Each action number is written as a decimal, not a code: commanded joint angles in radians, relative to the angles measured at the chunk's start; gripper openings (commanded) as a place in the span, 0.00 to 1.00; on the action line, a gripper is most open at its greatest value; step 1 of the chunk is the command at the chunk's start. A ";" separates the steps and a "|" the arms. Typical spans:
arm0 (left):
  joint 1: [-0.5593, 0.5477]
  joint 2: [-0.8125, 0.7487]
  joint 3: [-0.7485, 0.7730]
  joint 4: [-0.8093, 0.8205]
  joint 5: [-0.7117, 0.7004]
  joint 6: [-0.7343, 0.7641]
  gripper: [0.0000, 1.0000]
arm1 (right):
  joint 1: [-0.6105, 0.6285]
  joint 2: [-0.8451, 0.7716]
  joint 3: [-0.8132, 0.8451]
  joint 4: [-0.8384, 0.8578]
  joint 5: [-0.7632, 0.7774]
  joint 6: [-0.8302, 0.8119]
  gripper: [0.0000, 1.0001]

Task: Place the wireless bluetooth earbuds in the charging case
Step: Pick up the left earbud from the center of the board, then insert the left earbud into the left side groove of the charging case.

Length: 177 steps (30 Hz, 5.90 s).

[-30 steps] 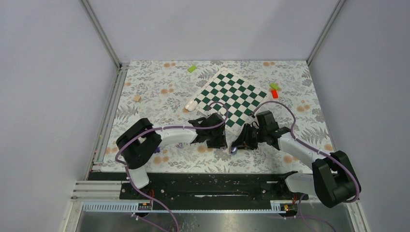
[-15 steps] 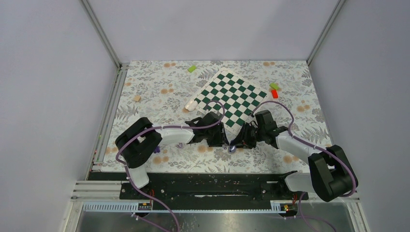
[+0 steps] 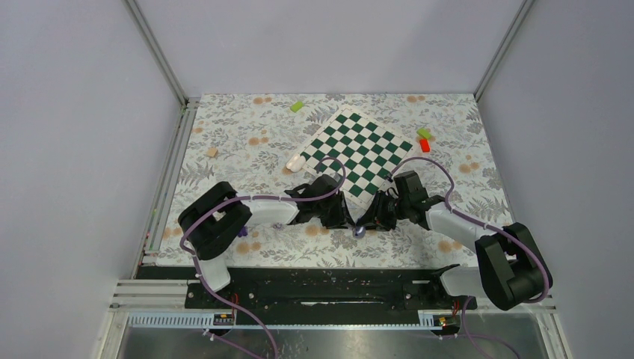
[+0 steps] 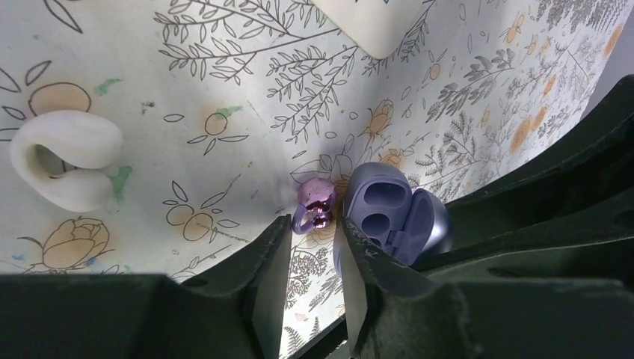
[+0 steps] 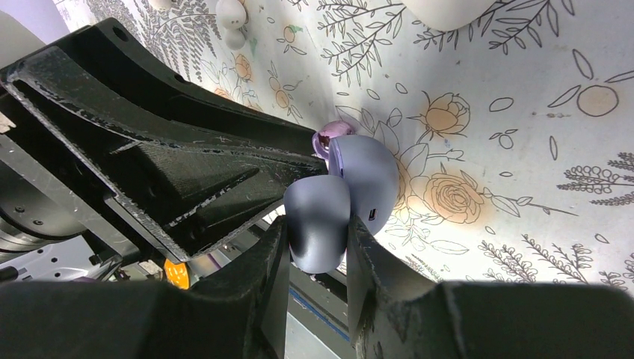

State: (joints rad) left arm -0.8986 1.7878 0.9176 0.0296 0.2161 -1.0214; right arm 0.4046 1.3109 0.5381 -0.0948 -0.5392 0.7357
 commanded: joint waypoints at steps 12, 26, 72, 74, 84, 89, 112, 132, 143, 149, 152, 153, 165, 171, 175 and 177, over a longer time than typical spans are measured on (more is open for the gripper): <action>0.003 -0.020 -0.020 0.102 0.061 -0.045 0.25 | 0.010 0.018 0.002 0.044 -0.008 0.008 0.00; 0.006 -0.003 -0.004 0.057 0.037 -0.035 0.09 | 0.010 0.022 0.001 0.045 -0.008 0.007 0.00; 0.023 -0.419 -0.053 -0.108 0.163 0.101 0.00 | 0.008 -0.323 -0.081 0.163 -0.252 -0.110 0.00; 0.019 -0.402 -0.071 -0.055 0.193 0.078 0.00 | 0.008 -0.321 -0.080 0.165 -0.255 -0.107 0.00; 0.011 -0.394 -0.073 -0.022 0.153 0.066 0.00 | 0.008 -0.320 -0.081 0.167 -0.267 -0.106 0.00; 0.011 -0.395 -0.059 -0.023 0.131 0.065 0.00 | 0.008 -0.318 -0.081 0.165 -0.271 -0.107 0.00; 0.010 -0.326 -0.034 -0.020 0.107 0.059 0.00 | 0.008 -0.333 -0.076 0.162 -0.287 -0.101 0.00; 0.010 -0.395 0.002 -0.146 -0.035 0.146 0.00 | 0.008 -0.346 -0.086 0.143 -0.308 -0.109 0.00; 0.010 -0.395 -0.019 -0.106 -0.070 0.085 0.00 | 0.008 -0.347 -0.090 0.147 -0.337 -0.108 0.00; 0.012 -0.397 -0.012 -0.097 -0.066 0.088 0.00 | 0.008 -0.357 -0.096 0.129 -0.352 -0.122 0.00; 0.013 -0.400 -0.010 -0.095 -0.058 0.087 0.00 | 0.008 -0.367 -0.097 0.107 -0.321 -0.117 0.00; 0.013 -0.408 -0.016 -0.087 -0.056 0.085 0.00 | 0.008 -0.368 -0.095 0.102 -0.295 -0.104 0.00; 0.011 -0.468 -0.066 -0.028 -0.072 0.095 0.00 | 0.008 -0.368 -0.166 0.244 -0.271 0.162 0.00; 0.011 -0.485 -0.068 -0.016 -0.076 0.100 0.00 | 0.007 -0.372 -0.175 0.233 -0.272 0.149 0.00; 0.012 -0.502 -0.074 -0.008 -0.080 0.103 0.00 | 0.008 -0.367 -0.176 0.237 -0.275 0.148 0.00; 0.012 -0.497 -0.074 -0.005 -0.076 0.106 0.00 | 0.008 -0.365 -0.175 0.240 -0.276 0.149 0.00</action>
State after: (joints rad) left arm -0.8886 1.3197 0.8501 -0.0467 0.1673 -0.9348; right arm 0.4061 0.9535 0.3592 0.1242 -0.7807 0.8757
